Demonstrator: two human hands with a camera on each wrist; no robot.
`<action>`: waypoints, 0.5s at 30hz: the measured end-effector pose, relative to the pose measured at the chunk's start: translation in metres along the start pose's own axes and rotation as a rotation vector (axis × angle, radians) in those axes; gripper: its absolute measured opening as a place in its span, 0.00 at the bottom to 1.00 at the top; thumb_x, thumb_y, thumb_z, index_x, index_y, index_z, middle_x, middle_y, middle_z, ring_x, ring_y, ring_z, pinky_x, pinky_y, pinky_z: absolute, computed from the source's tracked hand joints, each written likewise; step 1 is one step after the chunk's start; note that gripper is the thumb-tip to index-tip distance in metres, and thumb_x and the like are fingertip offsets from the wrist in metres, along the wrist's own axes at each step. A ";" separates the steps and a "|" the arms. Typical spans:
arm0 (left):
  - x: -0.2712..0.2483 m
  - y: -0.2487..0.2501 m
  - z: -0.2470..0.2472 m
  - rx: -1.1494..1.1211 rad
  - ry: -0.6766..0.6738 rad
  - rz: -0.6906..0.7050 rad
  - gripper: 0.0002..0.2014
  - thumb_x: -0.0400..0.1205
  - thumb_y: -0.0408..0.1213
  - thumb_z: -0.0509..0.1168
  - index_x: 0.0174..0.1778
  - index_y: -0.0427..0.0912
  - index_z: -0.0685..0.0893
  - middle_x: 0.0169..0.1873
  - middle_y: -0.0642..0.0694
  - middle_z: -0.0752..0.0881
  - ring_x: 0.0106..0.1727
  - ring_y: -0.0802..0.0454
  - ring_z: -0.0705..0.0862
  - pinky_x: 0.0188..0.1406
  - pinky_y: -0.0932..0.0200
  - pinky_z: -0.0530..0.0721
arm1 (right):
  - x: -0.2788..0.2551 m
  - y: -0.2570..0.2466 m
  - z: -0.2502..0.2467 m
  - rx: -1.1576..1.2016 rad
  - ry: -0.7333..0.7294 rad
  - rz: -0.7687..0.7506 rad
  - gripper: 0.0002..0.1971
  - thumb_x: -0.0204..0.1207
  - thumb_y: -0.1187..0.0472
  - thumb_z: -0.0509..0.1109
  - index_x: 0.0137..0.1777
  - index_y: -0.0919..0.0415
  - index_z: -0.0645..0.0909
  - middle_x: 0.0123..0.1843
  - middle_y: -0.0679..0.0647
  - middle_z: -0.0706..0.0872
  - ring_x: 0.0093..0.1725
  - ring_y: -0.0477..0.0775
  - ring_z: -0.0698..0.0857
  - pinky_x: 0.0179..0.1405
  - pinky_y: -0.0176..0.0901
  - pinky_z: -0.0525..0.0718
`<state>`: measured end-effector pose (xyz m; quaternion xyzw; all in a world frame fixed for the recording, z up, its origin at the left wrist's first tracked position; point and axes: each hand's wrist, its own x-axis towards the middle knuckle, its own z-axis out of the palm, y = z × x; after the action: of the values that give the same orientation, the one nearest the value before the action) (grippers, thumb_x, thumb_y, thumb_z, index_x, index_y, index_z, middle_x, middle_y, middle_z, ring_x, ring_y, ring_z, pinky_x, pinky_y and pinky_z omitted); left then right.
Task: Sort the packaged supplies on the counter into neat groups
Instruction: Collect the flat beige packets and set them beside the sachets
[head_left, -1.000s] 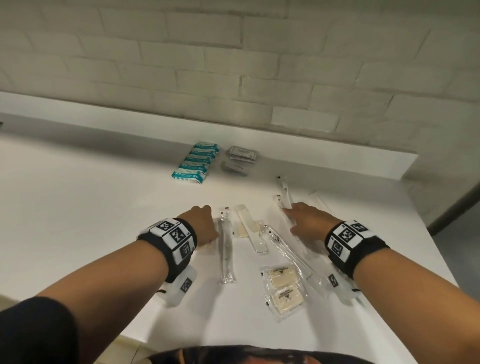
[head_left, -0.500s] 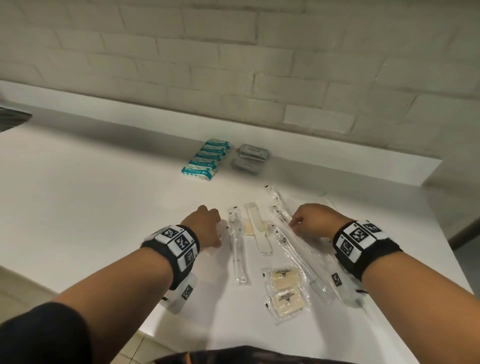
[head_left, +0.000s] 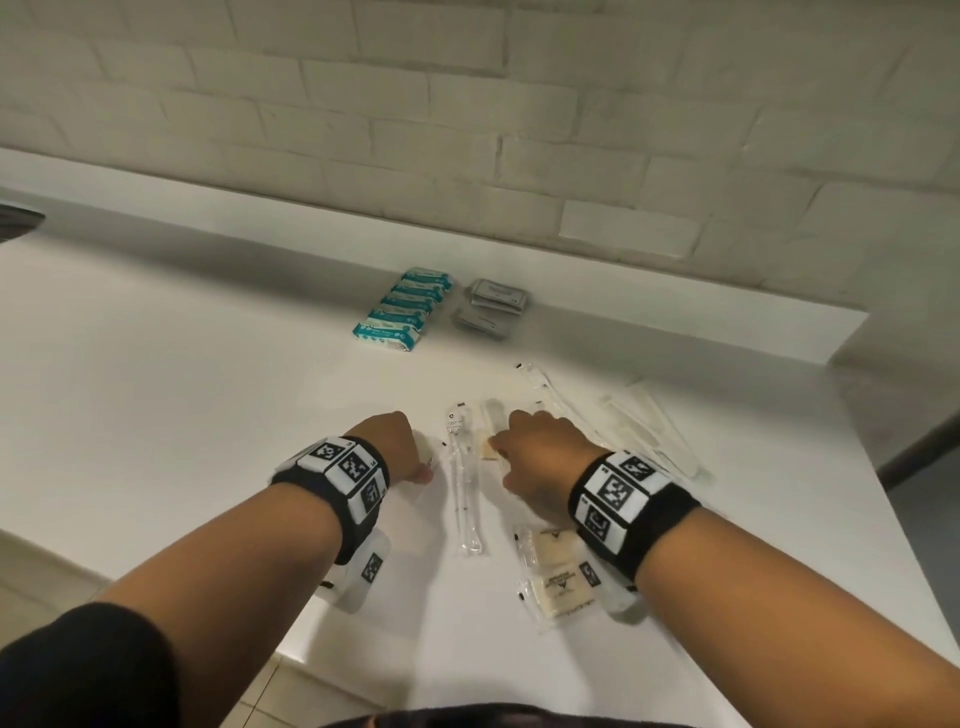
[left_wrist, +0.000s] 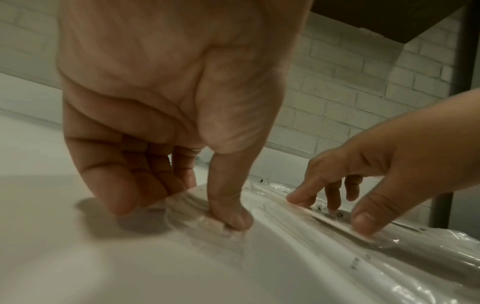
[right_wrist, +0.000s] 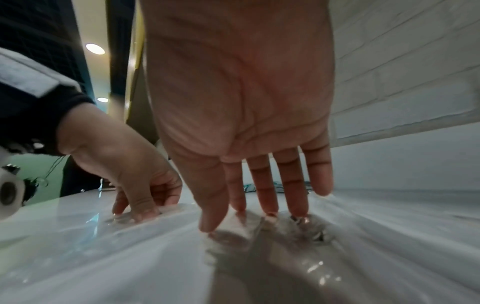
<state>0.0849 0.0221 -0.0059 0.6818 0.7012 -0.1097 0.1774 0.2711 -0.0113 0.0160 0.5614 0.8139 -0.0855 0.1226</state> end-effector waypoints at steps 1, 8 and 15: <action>0.000 -0.001 0.000 -0.002 -0.004 0.005 0.31 0.75 0.54 0.71 0.66 0.36 0.75 0.60 0.42 0.83 0.61 0.44 0.82 0.56 0.55 0.79 | -0.002 -0.001 0.002 -0.018 -0.006 0.004 0.21 0.79 0.59 0.64 0.72 0.51 0.73 0.63 0.54 0.75 0.60 0.57 0.76 0.53 0.47 0.73; -0.002 -0.001 0.004 0.004 -0.049 0.081 0.26 0.80 0.53 0.66 0.64 0.36 0.76 0.58 0.41 0.85 0.59 0.44 0.84 0.49 0.59 0.75 | -0.021 0.010 0.010 0.093 0.052 0.035 0.14 0.72 0.46 0.70 0.52 0.53 0.77 0.53 0.49 0.78 0.47 0.53 0.76 0.43 0.43 0.71; 0.002 0.000 -0.007 -0.100 -0.002 0.095 0.17 0.79 0.45 0.65 0.58 0.38 0.77 0.49 0.44 0.85 0.45 0.47 0.80 0.45 0.58 0.76 | -0.025 0.071 -0.008 0.514 0.209 0.239 0.12 0.78 0.56 0.70 0.61 0.52 0.83 0.60 0.48 0.85 0.54 0.48 0.83 0.52 0.40 0.81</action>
<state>0.0839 0.0268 -0.0004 0.7046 0.6724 -0.0664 0.2170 0.3450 -0.0065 0.0309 0.6717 0.7019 -0.2156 -0.0986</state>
